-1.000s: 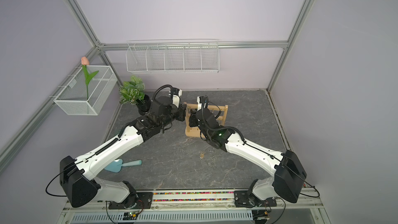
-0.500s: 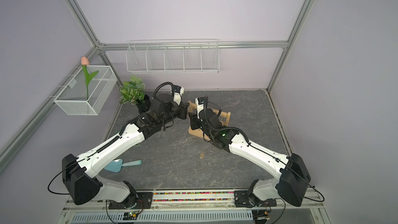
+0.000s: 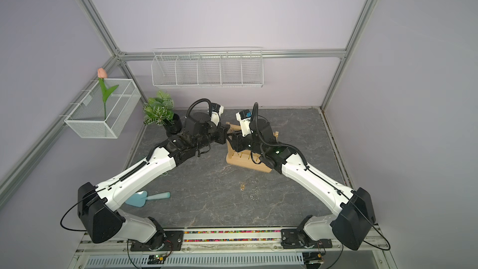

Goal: Hang the necklace on the jewelry display stand
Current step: Hang the necklace on the stand.

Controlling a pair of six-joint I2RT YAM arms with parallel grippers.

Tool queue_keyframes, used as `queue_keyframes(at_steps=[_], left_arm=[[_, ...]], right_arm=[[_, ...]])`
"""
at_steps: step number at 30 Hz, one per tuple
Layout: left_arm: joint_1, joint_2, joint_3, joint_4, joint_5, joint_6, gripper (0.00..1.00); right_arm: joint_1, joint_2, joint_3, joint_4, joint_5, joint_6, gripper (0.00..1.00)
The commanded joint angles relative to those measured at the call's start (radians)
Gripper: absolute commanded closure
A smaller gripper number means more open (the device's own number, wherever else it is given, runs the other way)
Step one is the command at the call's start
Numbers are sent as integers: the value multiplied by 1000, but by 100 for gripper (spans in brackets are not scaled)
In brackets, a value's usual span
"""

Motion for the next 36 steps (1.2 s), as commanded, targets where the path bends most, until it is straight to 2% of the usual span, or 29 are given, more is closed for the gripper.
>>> queue_keyframes(at_steps=[1, 12, 29, 36], left_arm=[[2, 0, 33, -5, 13, 0, 100], [2, -12, 22, -8, 13, -4, 100], [-16, -4, 37, -20, 21, 2, 100], [-19, -14, 30, -37, 14, -3, 98]], right_arm=[[-12, -11, 32, -52, -83, -20, 49], [-21, -48, 29, -45, -167, 4, 48], [-39, -248, -22, -196, -7, -21, 46], [-70, -268, -61, -190, -11, -3, 46]])
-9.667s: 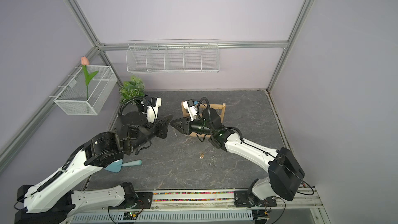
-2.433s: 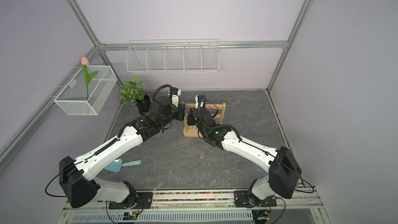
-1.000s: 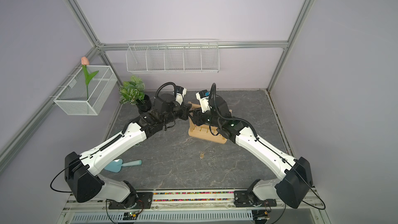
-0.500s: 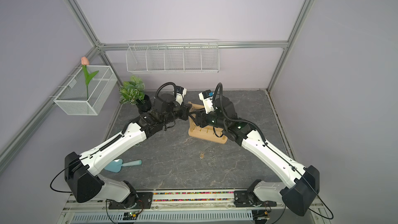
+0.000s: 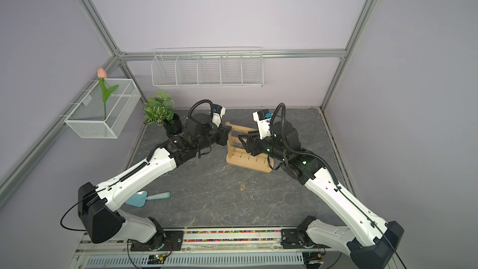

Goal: Hang the necklace on the jewelry display stand
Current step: Hang the necklace on the stand.

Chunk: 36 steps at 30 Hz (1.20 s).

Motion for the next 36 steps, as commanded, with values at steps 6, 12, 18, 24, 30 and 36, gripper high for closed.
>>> queue_keyframes(at_steps=[6, 12, 18, 24, 30, 36], left_arm=[[-4, -37, 35, -47, 3, -10, 90], [-5, -63, 86, -107, 16, -24, 75], [-5, -91, 97, -166, -9, -40, 70], [-4, -182, -50, -165, -67, -73, 67], [-4, -217, -251, -46, -87, -117, 66], [-4, -207, -384, 187, -82, -143, 62]], right_arm=[[-12, -12, -30, -22, 16, -8, 46], [-11, -15, -24, -44, 31, -14, 46], [-11, -15, -30, -51, 29, -12, 46], [-8, -27, -90, -65, 19, -3, 47], [17, -61, -156, -59, 48, -5, 49], [71, -112, -268, 24, 123, 3, 52]])
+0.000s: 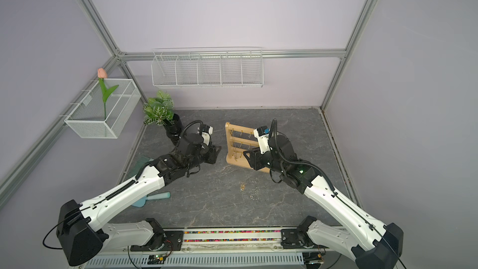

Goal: Hang the necklace on the jewelry display stand
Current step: Hang the necklace on the stand, then adjust the necklace on the stand.

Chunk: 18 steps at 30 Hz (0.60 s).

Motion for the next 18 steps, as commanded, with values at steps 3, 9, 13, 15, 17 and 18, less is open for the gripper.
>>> queue_keyframes(at_steps=[3, 9, 13, 15, 17, 18], left_arm=[[-4, 35, -21, 248, 33, -23, 62], [-10, 94, 9, 308, 55, -4, 64], [-10, 128, 34, 298, 58, 10, 68], [-14, 147, 50, 300, 63, 12, 70], [-18, 164, 56, 308, 54, 13, 73], [-19, 173, 60, 311, 49, 13, 74]], right_arm=[[30, -18, -109, 101, 57, 19, 53], [31, -7, -139, 126, 73, 30, 54], [32, -30, -162, 145, 89, 36, 54], [32, -34, -167, 149, 92, 37, 54], [32, -35, -171, 150, 92, 39, 54], [31, -36, -174, 153, 92, 39, 54]])
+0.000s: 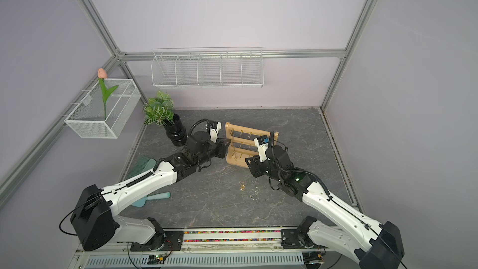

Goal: Hang the necklace on the jewelry display stand
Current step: Adjust the necklace on the stand.

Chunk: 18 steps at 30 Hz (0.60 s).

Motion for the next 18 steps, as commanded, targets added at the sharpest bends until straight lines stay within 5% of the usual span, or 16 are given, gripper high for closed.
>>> queue_keyframes(at_steps=[1, 18], left_arm=[[-10, 33, 41, 26, -7, 7, 74], [-18, 111, 85, 42, -51, 15, 82]], right_arm=[[7, -17, -22, 40, 16, 7, 54], [4, -14, -44, 70, 16, 12, 54]])
